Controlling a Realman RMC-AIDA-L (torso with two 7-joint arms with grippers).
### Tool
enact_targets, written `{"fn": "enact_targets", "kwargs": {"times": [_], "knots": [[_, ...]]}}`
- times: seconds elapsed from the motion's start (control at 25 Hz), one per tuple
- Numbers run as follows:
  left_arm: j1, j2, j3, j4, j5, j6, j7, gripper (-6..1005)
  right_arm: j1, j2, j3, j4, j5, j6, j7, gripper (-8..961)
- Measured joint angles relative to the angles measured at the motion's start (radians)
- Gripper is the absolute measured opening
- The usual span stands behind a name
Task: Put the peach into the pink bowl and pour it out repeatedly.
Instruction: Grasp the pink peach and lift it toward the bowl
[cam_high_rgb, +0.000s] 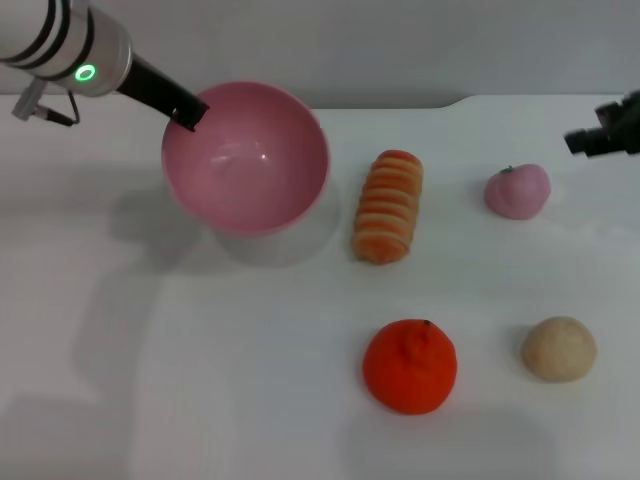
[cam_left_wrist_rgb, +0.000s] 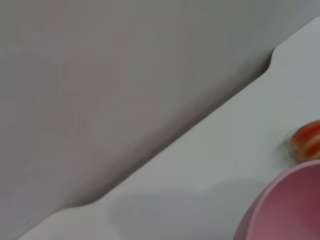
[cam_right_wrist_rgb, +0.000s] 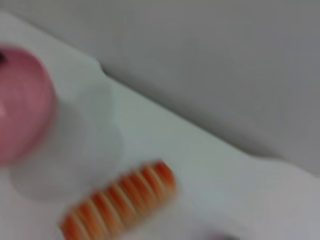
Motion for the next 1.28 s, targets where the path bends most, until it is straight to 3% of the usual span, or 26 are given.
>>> {"fn": "enact_targets", "kwargs": {"times": [0.2,0.44,0.8,1.28], "knots": [[-0.02,-0.003,-0.004,0.0,0.0,-0.007,0.003,48,0.014,0.037,-0.002,0.057,-0.13,0.087,0.002,568],[-0.04,-0.006,0.003,0.001,0.0,-0.009,-0.001,47,0.008,0.078,-0.002,0.147,-0.168,0.252,0.002,563],[-0.071,-0.012,0.007,-0.001,0.0,-0.009,-0.005,46,0.016,0.088,-0.021,0.344,-0.128,0.464,-0.003,551],[-0.087,-0.015,0.065,0.007,-0.001,0.002,-0.025,46,0.029,0.09,-0.132,0.465,-0.046,0.599,-0.004,536]]}}
